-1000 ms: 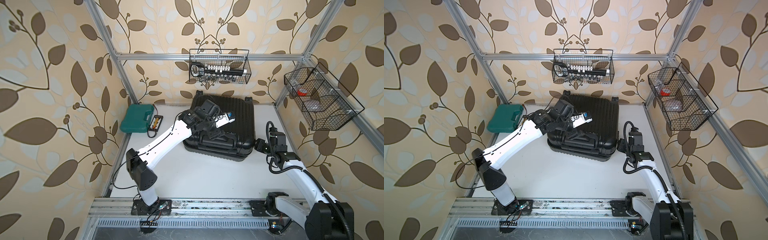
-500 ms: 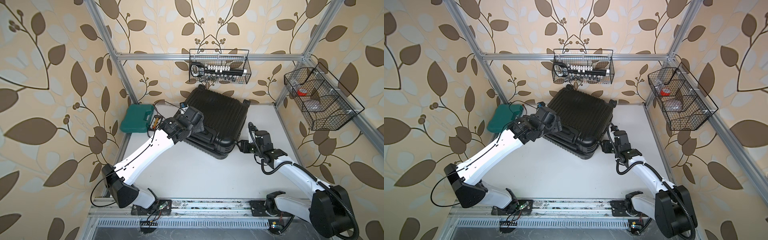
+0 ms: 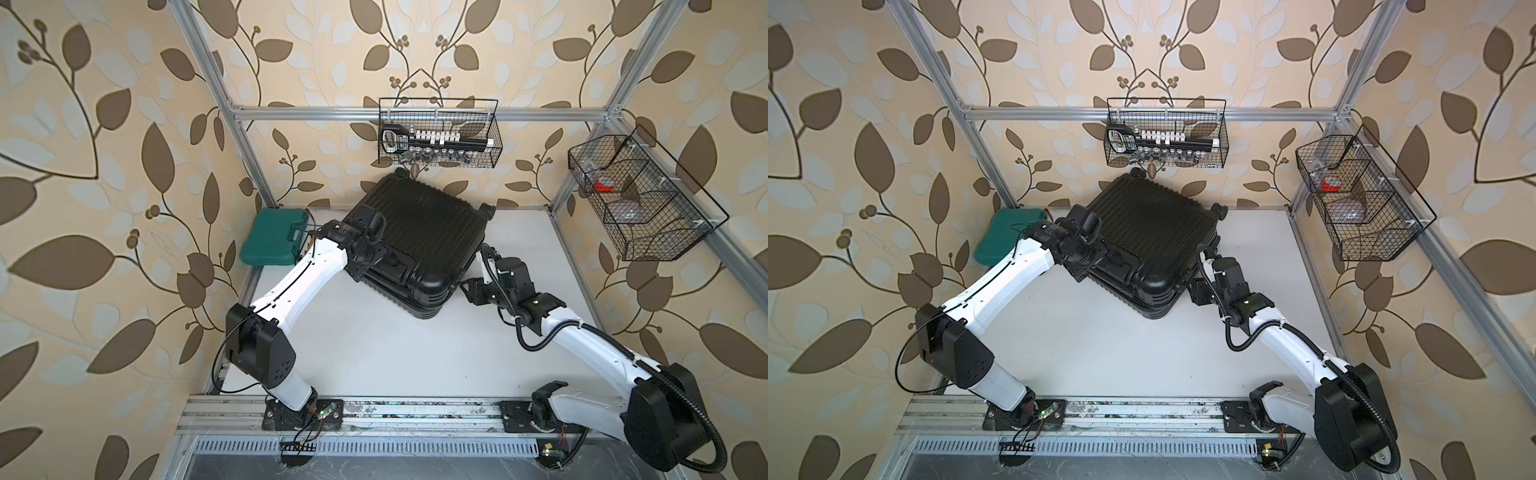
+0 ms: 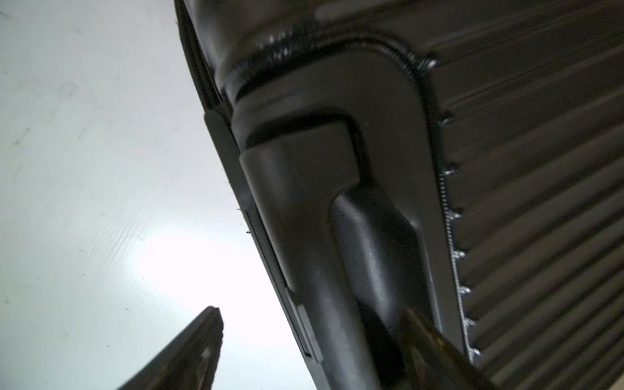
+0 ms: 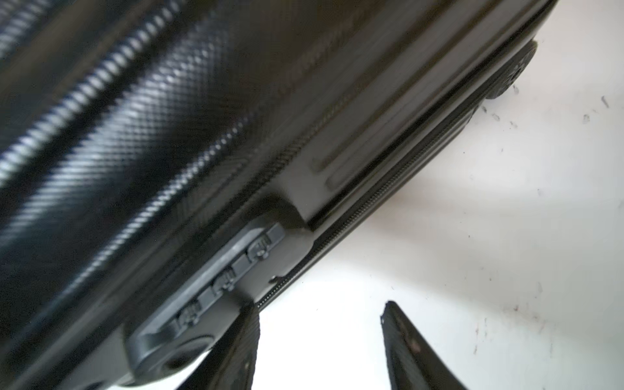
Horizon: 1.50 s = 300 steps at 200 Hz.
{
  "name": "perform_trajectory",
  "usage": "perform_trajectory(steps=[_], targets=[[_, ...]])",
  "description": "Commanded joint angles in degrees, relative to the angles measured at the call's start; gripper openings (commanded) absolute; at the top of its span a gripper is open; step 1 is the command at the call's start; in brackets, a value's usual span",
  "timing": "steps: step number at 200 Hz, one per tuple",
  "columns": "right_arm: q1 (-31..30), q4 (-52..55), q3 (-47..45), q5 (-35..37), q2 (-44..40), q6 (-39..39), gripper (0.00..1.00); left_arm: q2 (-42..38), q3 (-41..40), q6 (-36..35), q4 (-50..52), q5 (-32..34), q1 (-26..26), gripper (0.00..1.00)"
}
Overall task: Close the suitcase zippers
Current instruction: Adjust the suitcase at the center of the board.
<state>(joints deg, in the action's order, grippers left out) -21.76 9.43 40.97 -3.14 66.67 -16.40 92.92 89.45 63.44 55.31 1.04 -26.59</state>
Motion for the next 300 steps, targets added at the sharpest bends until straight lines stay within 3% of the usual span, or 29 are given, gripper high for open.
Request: perform_trajectory(steps=[1, 44, 70, 79, 103, 121, 150, 173, 238, 300], targets=[[-0.1, 0.5, 2.3, 2.7, -3.2, 0.8, 0.59, 1.3, 2.9, 1.7, 0.7, -3.9, 0.1, 0.81], [0.0, 4.3, 4.2, 7.2, -7.7, 1.6, 0.59, 6.3, 5.9, 0.7, 4.0, -7.7, 0.4, 0.68], [0.5, 7.4, 5.8, 8.8, -10.2, 1.7, 0.59, 7.2, 6.5, -1.2, 5.2, -6.7, 1.3, 0.34], [0.6, 7.9, 5.8, 8.8, -11.1, 1.7, 0.60, 7.3, 6.9, -1.9, 5.9, -5.8, 1.9, 0.28], [1.0, 8.6, 5.8, 8.9, -13.2, 1.7, 0.60, 7.7, 8.9, -6.9, 7.0, -2.8, 3.1, 0.29], [1.4, 9.1, 5.9, 8.9, -14.1, 2.0, 0.60, 9.6, 11.9, -17.4, 6.8, -2.2, 4.6, 0.26], [2.5, 9.6, 5.8, 8.2, -15.2, 2.3, 0.60, 15.4, 20.7, -28.1, 12.0, 3.3, 6.6, 0.23], [3.3, 9.7, 5.5, 8.0, -16.5, 2.6, 0.60, 18.9, 26.3, -36.6, 13.0, 4.1, 7.8, 0.22], [8.5, 9.7, 2.9, 6.4, -17.8, 3.6, 0.60, 19.5, 32.5, -57.4, 8.2, -1.9, 11.3, 0.26], [11.8, 4.9, -4.1, 6.6, -16.8, -0.3, 0.60, 24.5, 43.3, -66.3, 11.7, -4.5, 15.0, 0.26]])
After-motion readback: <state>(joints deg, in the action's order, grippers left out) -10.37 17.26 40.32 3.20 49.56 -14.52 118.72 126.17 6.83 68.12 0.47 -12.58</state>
